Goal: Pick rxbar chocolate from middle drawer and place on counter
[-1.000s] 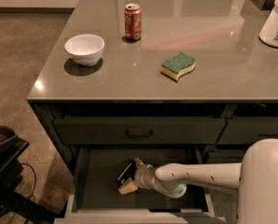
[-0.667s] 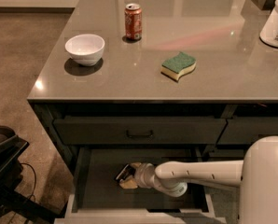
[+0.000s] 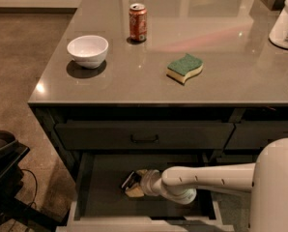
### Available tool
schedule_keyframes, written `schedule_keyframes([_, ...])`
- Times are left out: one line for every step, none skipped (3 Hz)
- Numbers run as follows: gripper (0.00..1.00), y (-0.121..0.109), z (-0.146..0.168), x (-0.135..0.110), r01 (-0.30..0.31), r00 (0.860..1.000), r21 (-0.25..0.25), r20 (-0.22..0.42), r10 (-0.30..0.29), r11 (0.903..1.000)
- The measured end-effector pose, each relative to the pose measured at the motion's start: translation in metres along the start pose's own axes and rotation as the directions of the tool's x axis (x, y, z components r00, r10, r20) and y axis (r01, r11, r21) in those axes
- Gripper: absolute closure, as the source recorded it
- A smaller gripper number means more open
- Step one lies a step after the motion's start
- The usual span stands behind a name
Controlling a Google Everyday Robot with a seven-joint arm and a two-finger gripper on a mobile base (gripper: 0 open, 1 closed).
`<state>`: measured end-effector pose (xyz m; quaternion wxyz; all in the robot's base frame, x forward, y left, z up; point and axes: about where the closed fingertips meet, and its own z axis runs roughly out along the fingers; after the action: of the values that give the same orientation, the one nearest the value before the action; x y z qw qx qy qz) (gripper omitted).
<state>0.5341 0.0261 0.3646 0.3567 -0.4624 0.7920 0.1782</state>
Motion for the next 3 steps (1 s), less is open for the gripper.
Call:
schedule_keyframes([1.00, 0.014, -0.059, -0.007, -0.023, 0.999, 0.030, -0.044, 0.025, 0.9993])
schedule_keyframes([1.00, 0.037, -0.128, -0.010, -0.047, 0.995, 0.099, -0.084, 0.056, 0.9940])
schedule_keyframes([1.00, 0.053, -0.190, -0.023, 0.000, 0.996, 0.177, -0.093, 0.017, 0.9842])
